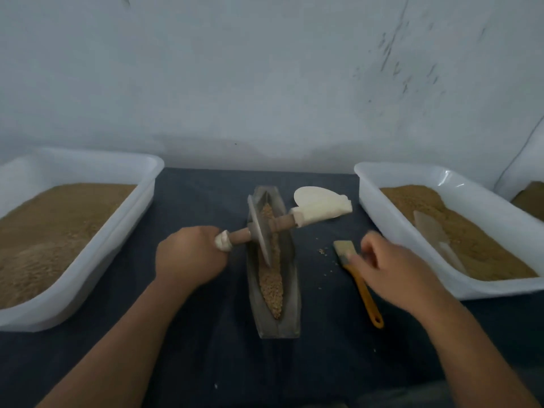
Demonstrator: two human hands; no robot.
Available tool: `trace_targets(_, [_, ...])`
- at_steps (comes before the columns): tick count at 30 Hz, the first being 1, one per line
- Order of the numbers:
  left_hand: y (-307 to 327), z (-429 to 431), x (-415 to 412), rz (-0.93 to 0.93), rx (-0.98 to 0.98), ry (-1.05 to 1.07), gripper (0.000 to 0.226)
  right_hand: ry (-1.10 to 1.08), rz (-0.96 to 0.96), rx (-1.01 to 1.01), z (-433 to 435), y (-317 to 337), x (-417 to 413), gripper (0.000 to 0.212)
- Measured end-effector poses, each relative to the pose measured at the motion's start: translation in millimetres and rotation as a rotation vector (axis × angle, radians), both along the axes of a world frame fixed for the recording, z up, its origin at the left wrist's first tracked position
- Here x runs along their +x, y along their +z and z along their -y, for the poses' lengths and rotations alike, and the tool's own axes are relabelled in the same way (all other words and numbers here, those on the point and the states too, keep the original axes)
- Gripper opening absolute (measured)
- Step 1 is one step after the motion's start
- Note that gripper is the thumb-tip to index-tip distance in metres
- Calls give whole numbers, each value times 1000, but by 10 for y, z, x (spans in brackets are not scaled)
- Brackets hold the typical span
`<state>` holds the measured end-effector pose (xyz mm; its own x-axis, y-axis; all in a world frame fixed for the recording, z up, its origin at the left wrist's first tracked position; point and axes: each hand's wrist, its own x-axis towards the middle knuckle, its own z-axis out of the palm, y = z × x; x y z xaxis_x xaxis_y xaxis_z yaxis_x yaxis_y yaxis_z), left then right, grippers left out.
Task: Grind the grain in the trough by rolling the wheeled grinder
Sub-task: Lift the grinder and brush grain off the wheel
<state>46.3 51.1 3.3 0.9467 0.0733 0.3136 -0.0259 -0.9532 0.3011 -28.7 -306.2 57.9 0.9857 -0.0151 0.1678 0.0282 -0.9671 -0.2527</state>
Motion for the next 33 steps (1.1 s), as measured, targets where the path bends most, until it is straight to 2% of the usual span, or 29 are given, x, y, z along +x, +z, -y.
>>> trace_targets(2, [2,-11,0,8,-53,27,43,11,-161,-263,-31,-220,-125,34])
trace_targets(6, [41,-36,-38,-13,-154,45,42,86,-160,-180,-60,-327,-139,38])
trace_targets(8, [59,-73,-40,-31,-176,46,38,53,-158,81,-21,-269,-69,26])
trace_targets(10, [68,-94,-30,-59,-230,40,34,28,-65,459,-35,-203,20,39])
trace_targets(12, [65,-98,-31,-88,-334,21,27,149,-7,754,-91,-159,129,48])
trace_targets(13, [66,-101,-33,-97,-380,9,19,229,17,799,-148,-128,185,42])
trace_targets(15, [67,-103,-40,-102,-440,-8,10,281,106,686,-278,-74,324,22])
trace_targets(17, [67,-107,-40,-100,-490,-12,16,251,263,506,-441,-41,510,7])
trace_targets(19, [67,-103,-39,-98,-539,-13,17,210,358,535,-632,-13,679,8])
trace_targets(22, [76,-97,-42,-100,-599,-4,14,146,319,715,-857,9,914,8])
trace_targets(25, [90,-107,-35,-114,-623,0,14,165,342,651,-985,-21,1080,20])
trace_targets(31, [80,-121,-17,-131,-614,16,13,236,93,397,-993,12,1108,20])
trace_targets(33, [86,-116,-23,-142,-604,19,12,258,154,409,-931,56,1050,22])
